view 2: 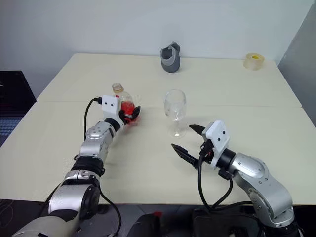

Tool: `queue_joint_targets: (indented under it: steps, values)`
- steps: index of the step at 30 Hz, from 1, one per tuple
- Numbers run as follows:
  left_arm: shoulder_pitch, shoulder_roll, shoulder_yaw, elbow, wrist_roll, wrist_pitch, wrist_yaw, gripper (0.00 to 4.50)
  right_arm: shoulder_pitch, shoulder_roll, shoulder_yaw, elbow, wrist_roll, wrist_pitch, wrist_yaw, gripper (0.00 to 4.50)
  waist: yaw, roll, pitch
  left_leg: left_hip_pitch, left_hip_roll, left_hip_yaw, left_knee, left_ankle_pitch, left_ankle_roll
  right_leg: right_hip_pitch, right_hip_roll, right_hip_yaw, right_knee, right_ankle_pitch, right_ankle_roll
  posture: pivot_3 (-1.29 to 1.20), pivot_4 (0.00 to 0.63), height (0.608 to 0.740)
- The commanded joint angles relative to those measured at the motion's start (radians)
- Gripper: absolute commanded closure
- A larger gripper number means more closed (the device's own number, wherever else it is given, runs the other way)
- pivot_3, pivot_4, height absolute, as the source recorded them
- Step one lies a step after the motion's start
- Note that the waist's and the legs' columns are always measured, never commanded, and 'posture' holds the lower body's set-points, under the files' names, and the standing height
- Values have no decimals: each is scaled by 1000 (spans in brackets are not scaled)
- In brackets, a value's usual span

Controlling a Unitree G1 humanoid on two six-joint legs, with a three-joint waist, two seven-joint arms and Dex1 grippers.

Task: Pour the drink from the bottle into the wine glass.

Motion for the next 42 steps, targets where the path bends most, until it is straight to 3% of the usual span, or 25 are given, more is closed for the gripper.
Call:
queue_joint_targets:
  steps: [1,5,10,16,20,34,42]
  values:
    - [-33,3,15,29,-13,-40,-27,2205,-8,-9,-8,-44,4,-27,4,0,0,0,0,0,0,0,0,0,0,0,0,0,0,0,0,0,150,740]
    - [-30,5,25,31,-22,-49,-46,3055,-9,-3,-3,-45,-3,-34,-5,0,0,0,0,0,0,0,0,0,0,0,0,0,0,0,0,0,150,740]
    - [7,13,29,-59,-30,-25,-64,3501,-6,4,-6,-61,-6,-48,-21,0,0,0,0,0,0,0,0,0,0,0,0,0,0,0,0,0,150,740]
    - [25,19,9,-259,-39,69,-93,3548,-33,10,-28,-68,-7,-77,-40,0,-1,0,0,-1,1,-1,0,0,-1,0,0,0,0,0,0,0,150,740]
    - [-24,32,-48,-296,14,76,-112,3572,-55,5,-12,-60,-9,-111,-20,0,0,0,0,-1,0,-1,1,1,-1,0,0,0,0,0,0,0,150,740]
    - [-299,70,-258,3,305,-295,-55,3600,-179,113,32,49,-79,-87,-152,0,-4,-1,1,-1,0,-1,0,1,-1,-1,0,0,0,0,0,0,150,740]
    - [-407,109,-375,151,499,-521,99,3600,-205,152,65,102,-168,-117,-186,0,-2,-1,1,-2,-1,0,0,1,-1,-2,0,0,0,0,0,0,150,740]
